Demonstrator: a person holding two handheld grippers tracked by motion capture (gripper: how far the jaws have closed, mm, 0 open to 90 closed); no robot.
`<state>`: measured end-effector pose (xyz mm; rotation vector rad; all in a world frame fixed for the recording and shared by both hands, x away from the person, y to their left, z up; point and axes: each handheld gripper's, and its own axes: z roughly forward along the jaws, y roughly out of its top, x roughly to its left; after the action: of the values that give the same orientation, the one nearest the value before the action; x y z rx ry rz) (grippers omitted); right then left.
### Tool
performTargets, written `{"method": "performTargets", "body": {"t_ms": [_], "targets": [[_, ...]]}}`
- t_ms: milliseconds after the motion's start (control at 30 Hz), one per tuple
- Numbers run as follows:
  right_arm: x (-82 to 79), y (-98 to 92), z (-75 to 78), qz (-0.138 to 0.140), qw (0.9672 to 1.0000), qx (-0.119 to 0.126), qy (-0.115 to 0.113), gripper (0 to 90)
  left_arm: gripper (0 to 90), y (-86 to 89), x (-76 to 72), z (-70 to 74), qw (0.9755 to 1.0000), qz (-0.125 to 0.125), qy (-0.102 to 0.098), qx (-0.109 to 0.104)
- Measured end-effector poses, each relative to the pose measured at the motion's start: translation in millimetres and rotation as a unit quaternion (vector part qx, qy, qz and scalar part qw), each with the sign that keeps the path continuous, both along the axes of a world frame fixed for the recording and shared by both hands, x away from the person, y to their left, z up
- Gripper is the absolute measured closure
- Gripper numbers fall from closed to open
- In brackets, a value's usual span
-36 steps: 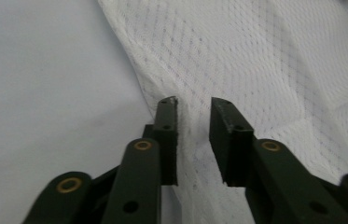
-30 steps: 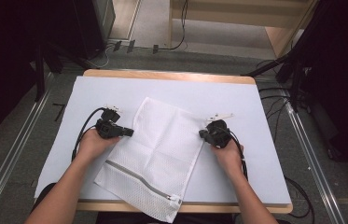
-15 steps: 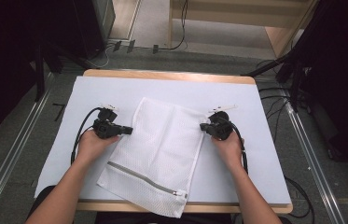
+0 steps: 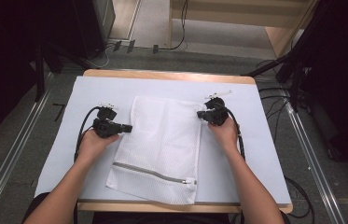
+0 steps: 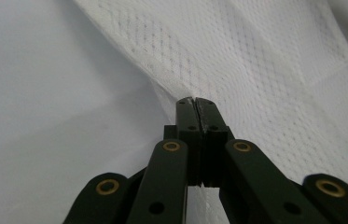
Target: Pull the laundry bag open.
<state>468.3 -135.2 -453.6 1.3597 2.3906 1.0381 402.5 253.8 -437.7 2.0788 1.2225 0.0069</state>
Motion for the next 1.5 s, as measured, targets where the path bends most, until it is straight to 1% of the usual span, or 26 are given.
{"method": "performTargets", "body": {"t_ms": [67, 133, 167, 233, 267, 300, 367, 433, 467, 533, 567, 633, 667, 733, 867, 933, 967, 1033, 1067, 1167, 1267, 1300, 1333, 1400, 1467, 1500], "targets": [[7.1, 0.8, -0.1, 0.000, 1.0000, -0.002, 0.000, 90.0, 90.0, -0.1, 4.5, -0.9, 1.0000, 0.004, 0.002, -0.006], [13.3, 0.5, -1.0, 0.000, 1.0000, -0.002, 0.000, 90.0, 90.0, 0.1, 7.6, -1.1, 1.0000, 0.008, 0.003, -0.003], [17.3, 0.3, -1.5, -0.005, 1.0000, 0.000, 0.004, 90.0, 90.0, 0.2, 9.0, -1.5, 0.9999, 0.014, 0.002, 0.001], [23.6, -0.4, -2.7, -0.009, 1.0000, 0.000, 0.001, 90.0, 90.0, 0.8, 11.5, -2.7, 0.9998, 0.020, 0.001, 0.001], [23.6, -0.4, -2.7, -0.009, 1.0000, 0.000, 0.001, 90.0, 90.0, 0.8, 11.5, -2.7, 0.9998, 0.020, 0.001, 0.001], [29.6, -0.4, -4.2, -0.011, 0.9999, 0.007, -0.002, 90.0, 90.0, 1.5, 14.6, -4.2, 0.9997, 0.026, 0.001, 0.000], [33.7, 1.7, -5.4, -0.010, 0.9999, 0.004, -0.005, 90.0, 90.0, 3.0, 16.1, -6.0, 0.9996, 0.029, 0.000, -0.002], [36.5, 3.1, -6.4, -0.011, 0.9998, 0.002, -0.014, 90.0, 90.0, 3.8, 15.9, -6.8, 0.9995, 0.032, -0.003, 0.004], [37.3, 3.4, -7.2, -0.013, 0.9998, 0.005, -0.012, 90.0, 90.0, 4.1, 15.7, -7.0, 0.9995, 0.032, -0.003, 0.007], [38.5, 3.7, -9.2, -0.015, 0.9998, 0.015, -0.006, 89.8, 89.8, 4.5, 15.2, -7.3, 0.9995, 0.033, -0.002, 0.003], [38.1, 3.6, -9.6, -0.015, 0.9997, 0.018, -0.007, 88.1, 88.0, 4.3, 15.1, -7.3, 0.9995, 0.032, 0.000, 0.000], [36.1, 2.6, -7.9, -0.016, 0.9995, 0.026, -0.007, 80.9, 80.4, 4.1, 14.4, -6.2, 0.9996, 0.027, 0.003, -0.008], [33.8, 1.4, -5.7, -0.019, 0.9992, 0.034, -0.008, 77.3, 74.4, 3.9, 13.9, -5.3, 0.9996, 0.026, 0.002, -0.008], [27.2, -0.6, -1.6, -0.015, 0.9991, 0.038, -0.014, 75.7, 66.2, 4.1, 11.8, -1.7, 0.9997, 0.024, -0.003, -0.011], [13.3, -2.7, 3.0, -0.007, 0.9989, 0.044, -0.013, 73.3, 56.9, 5.5, 7.1, 5.4, 0.9996, 0.023, -0.018, -0.008], [5.3, -3.3, 3.6, 0.001, 0.9988, 0.045, -0.018, 72.8, 51.9, 7.3, 5.0, 8.8, 0.9996, 0.020, -0.015, -0.016], [1.8, -3.4, 4.0, 0.003, 0.9987, 0.047, -0.016, 72.8, 51.2, 7.8, 3.5, 10.0, 0.9995, 0.019, -0.012, -0.021], [-1.2, -3.5, 4.2, 0.007, 0.9987, 0.048, -0.015, 72.2, 51.0, 8.3, 1.8, 11.6, 0.9996, 0.016, -0.013, -0.020], [-10.0, -3.7, 5.0, 0.011, 0.9983, 0.054, -0.015, 71.9, 50.3, 8.7, -1.8, 14.8, 0.9997, 0.010, -0.019, -0.015], [-19.8, -3.3, 6.9, 0.023, 0.9983, 0.053, -0.011, 70.2, 47.9, 8.9, -6.0, 19.0, 0.9996, 0.003, -0.022, -0.016], [-30.7, -4.1, 9.4, 0.033, 0.9976, 0.058, -0.017, 68.8, 46.3, 7.3, -10.1, 23.3, 0.9994, -0.002, -0.028, -0.019], [-30.7, -4.1, 9.4, 0.033, 0.9976, 0.058, -0.017, 68.8, 45.6, 7.3, -10.1, 23.3, 0.9994, -0.002, -0.028, -0.019], [-41.9, -4.5, 12.5, 0.043, 0.9971, 0.059, -0.022, 68.6, 45.1, 4.6, -12.6, 25.3, 0.9993, -0.008, -0.029, -0.020], [-48.8, -5.1, 13.8, 0.050, 0.9964, 0.064, -0.023, 68.5, 44.6, 0.4, -15.7, 26.3, 0.9993, -0.013, -0.029, -0.019], [-59.3, -6.2, 13.6, 0.062, 0.9952, 0.067, -0.035, 67.7, 43.5, -3.0, -17.6, 26.3, 0.9991, -0.020, -0.031, -0.019], [-63.7, -6.0, 13.4, 0.064, 0.9949, 0.069, -0.035, 67.6, 43.3, -4.7, -18.4, 26.3, 0.9992, -0.021, -0.029, -0.020]]}}
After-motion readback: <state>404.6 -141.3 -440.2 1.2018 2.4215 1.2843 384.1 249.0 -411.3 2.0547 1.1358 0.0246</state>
